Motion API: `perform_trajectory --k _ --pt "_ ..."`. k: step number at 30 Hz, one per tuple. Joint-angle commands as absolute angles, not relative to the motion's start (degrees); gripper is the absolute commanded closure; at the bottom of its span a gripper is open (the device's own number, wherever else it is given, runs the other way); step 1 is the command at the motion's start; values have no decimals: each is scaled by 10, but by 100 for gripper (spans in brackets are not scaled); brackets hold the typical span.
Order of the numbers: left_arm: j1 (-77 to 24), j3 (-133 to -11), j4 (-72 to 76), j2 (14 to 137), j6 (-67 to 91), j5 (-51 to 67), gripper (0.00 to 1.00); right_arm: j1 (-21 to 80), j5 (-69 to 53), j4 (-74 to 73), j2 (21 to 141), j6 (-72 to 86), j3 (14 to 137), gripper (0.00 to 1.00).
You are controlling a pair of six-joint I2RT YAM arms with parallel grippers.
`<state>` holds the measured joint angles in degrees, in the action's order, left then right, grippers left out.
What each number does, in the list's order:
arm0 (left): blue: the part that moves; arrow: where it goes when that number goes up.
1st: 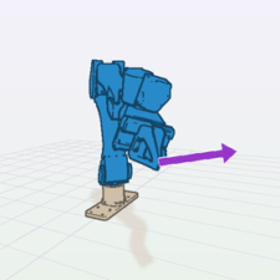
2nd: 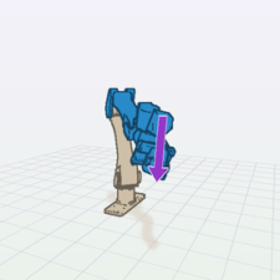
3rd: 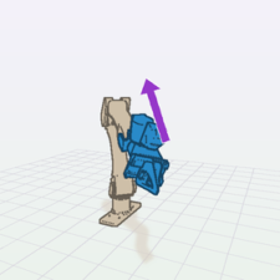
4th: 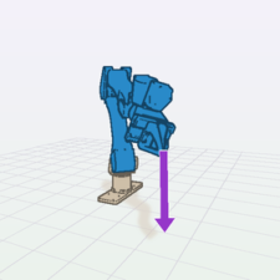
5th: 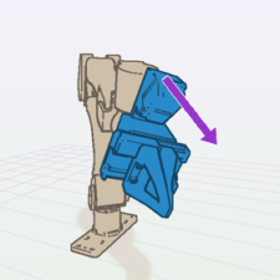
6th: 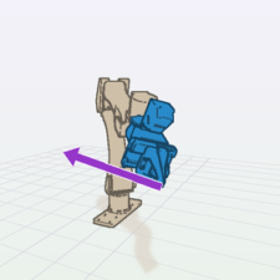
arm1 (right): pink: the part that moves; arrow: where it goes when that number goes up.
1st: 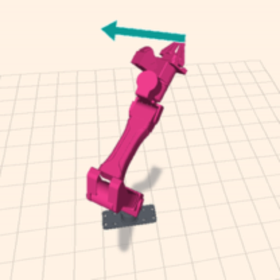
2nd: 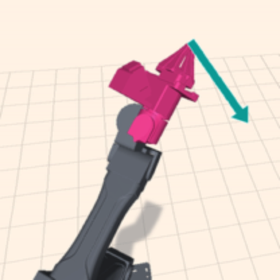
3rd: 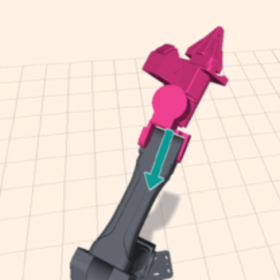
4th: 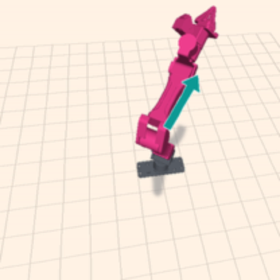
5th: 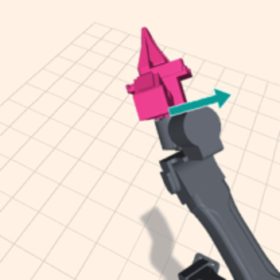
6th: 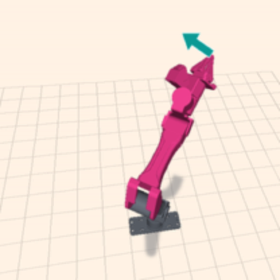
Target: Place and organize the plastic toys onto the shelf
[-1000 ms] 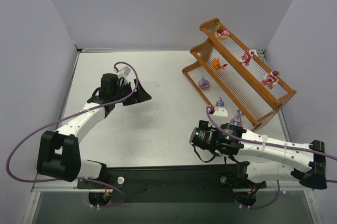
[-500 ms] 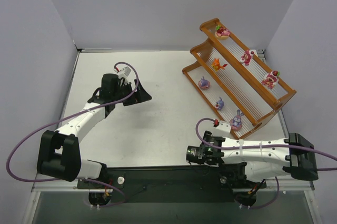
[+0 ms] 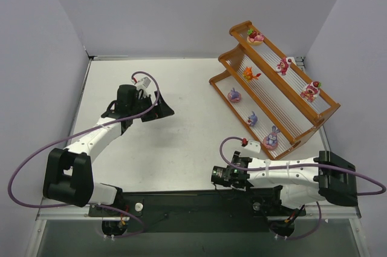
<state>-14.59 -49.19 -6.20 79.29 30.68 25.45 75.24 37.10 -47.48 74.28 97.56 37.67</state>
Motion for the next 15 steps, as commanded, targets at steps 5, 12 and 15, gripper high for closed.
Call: perform_trajectory --k 5,12,15 --pt "-149 -492 -48 792 303 250 3 701 389 -485 739 935 356 67" --pt "-149 -491 -48 792 303 250 3 683 377 -467 744 899 352 74" --pt "-149 -493 -48 792 303 250 3 684 370 -463 751 896 351 80"
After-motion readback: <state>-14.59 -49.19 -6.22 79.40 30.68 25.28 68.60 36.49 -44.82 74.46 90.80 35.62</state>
